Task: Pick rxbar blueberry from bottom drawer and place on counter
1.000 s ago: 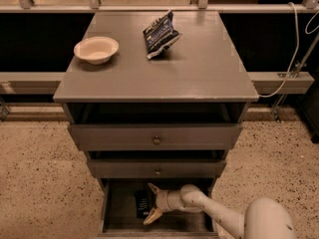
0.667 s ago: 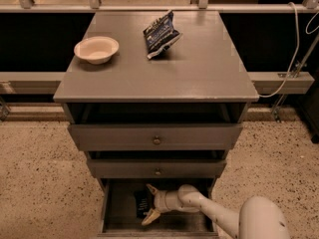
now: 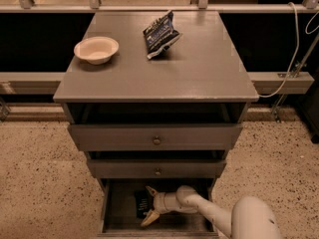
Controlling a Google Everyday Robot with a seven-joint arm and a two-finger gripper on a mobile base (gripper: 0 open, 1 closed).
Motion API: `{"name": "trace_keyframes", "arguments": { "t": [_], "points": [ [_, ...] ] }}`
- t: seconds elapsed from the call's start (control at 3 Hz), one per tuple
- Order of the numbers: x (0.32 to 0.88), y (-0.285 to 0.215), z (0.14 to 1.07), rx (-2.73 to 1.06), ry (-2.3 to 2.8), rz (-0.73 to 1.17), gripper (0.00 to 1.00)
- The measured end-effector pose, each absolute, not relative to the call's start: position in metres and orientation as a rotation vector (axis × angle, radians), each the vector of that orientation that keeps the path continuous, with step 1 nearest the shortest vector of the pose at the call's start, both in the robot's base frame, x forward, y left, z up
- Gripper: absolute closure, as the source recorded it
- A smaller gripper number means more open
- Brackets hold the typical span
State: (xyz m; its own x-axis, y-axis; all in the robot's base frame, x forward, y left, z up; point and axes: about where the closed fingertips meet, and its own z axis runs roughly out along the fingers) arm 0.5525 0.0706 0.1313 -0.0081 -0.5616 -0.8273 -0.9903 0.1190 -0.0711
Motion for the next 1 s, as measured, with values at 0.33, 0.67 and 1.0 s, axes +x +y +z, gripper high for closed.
{"name": "trace_keyframes", "arguments": {
  "t": [0.33, 0.67, 1.0],
  "points": [
    [0.5537, 0.0771, 0.1207, -1.534, 1.668, 0.772, 0.0],
    [0.5546, 0.0808, 0.1164, -1.531, 1.666, 0.794, 0.0],
    [0.556, 0.0828, 0.1111, -1.515, 1.67, 0.813, 0.1]
  ]
}}
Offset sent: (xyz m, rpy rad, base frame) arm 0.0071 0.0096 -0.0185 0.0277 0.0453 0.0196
